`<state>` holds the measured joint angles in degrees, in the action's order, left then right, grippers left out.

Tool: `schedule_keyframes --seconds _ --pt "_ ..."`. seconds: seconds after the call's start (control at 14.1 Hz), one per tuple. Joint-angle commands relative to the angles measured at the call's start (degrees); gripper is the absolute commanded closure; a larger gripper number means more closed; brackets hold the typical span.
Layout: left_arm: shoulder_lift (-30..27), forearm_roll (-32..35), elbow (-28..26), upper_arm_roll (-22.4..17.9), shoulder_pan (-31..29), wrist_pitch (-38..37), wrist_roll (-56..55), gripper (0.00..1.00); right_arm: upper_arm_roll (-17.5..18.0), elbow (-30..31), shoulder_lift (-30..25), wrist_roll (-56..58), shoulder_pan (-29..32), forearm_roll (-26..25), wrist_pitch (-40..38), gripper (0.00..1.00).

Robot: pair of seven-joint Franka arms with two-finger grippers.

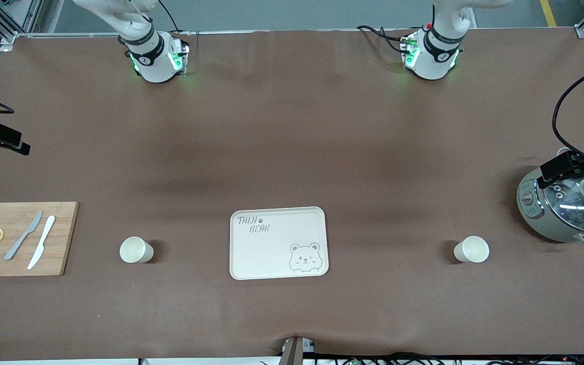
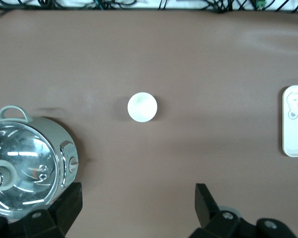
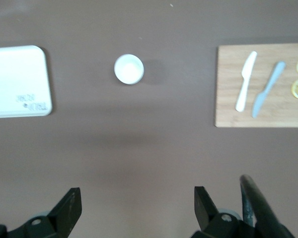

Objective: Place white IKEA cup upright on tray with both arms
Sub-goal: 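Reach the right gripper and the left gripper toward the two white cups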

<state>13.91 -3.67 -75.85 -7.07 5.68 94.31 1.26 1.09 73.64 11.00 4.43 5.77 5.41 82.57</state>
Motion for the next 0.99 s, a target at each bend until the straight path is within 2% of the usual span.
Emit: schedule_keyframes --seconds 0.0,0.14,0.43,0.71,0.92 --pt "0.8 1.2 -1.4 0.2 -0.3 -0.4 0.8 0.0 0.0 0.2 4.4 -0.1 -0.8 2.7 4.6 0.0" --pt "2.4 1.5 -1.5 0.1 -0.3 0.2 0.9 0.0 -0.1 0.2 8.1 -0.4 -1.1 4.7 7.8 0.0" --pt "6.4 1.6 -1.5 0.0 -1.5 2.5 0.9 0.0 -0.3 0.5 14.7 -0.8 -3.7 3.6 13.7 0.0" --pt "10.1 3.0 -1.5 -0.1 -1.7 5.7 1.1 0.0 -0.2 0.5 20.2 -0.7 -3.6 0.0 20.3 0.0" --pt "12.6 4.1 -1.5 -0.1 -1.8 7.5 1.3 0.0 -0.3 0.5 23.9 -0.2 -2.9 -0.2 24.2 0.0"
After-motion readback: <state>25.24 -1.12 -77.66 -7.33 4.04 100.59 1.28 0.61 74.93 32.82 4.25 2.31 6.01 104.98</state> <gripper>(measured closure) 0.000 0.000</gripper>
